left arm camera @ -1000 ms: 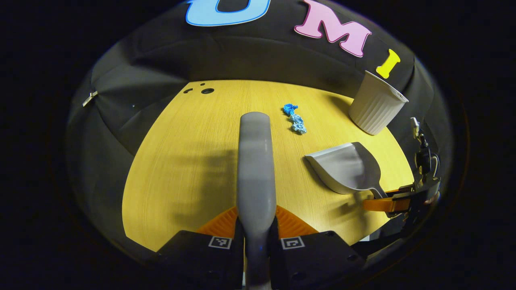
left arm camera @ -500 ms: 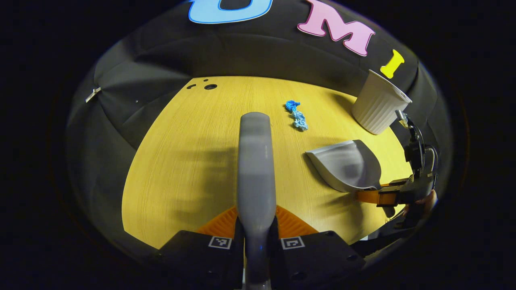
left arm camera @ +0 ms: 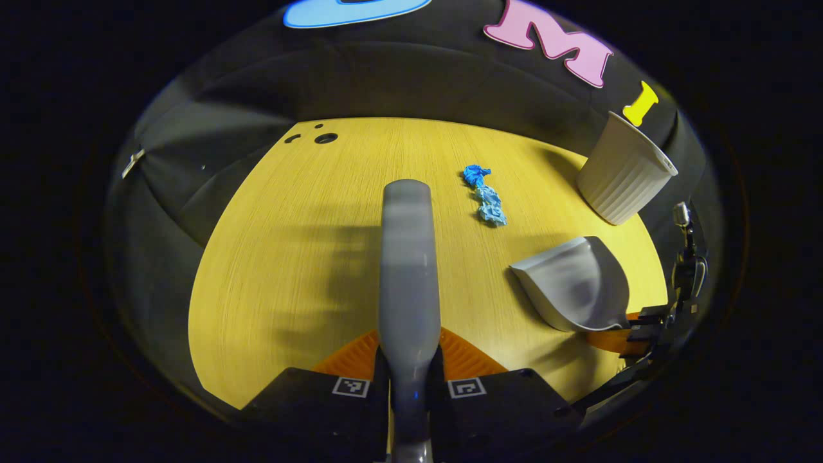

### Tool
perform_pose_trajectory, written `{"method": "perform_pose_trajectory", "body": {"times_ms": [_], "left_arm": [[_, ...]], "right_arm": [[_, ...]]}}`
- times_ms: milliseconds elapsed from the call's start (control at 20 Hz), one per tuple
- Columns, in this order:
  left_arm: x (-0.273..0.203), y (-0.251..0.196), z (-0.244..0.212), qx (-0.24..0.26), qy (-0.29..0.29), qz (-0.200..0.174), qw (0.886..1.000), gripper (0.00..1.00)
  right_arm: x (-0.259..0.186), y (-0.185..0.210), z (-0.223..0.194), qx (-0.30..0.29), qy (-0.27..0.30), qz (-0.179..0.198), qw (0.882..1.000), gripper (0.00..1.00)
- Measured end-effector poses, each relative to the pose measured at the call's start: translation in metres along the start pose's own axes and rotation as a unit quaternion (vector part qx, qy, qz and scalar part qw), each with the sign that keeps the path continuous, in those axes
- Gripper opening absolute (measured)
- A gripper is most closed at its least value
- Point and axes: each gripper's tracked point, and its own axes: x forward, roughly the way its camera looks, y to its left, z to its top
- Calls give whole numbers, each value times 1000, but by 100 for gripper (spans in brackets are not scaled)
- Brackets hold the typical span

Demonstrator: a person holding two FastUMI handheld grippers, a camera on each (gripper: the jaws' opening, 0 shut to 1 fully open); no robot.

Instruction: Pick up the small broom and dustpan from the desktop, sweep the trash into the dustpan with the broom, and then empty the trash into the garbage bin.

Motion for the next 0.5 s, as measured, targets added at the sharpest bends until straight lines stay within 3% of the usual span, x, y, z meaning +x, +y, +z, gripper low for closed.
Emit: {"method": "perform_pose_trajectory", "body": {"times_ms": [50,200,500], "left_arm": [[11,1,11,8,3,4,1000,34],[46,1,47,43,16,10,999,30],[114,-15,107,164,42,13,985,30]], "right_arm": [[-4,-5,5,-8,-6,0,1000,37],[-16,-15,20,-46,-25,-1,999,37],[-18,-31,32,-93,-28,4,995,37]]}}
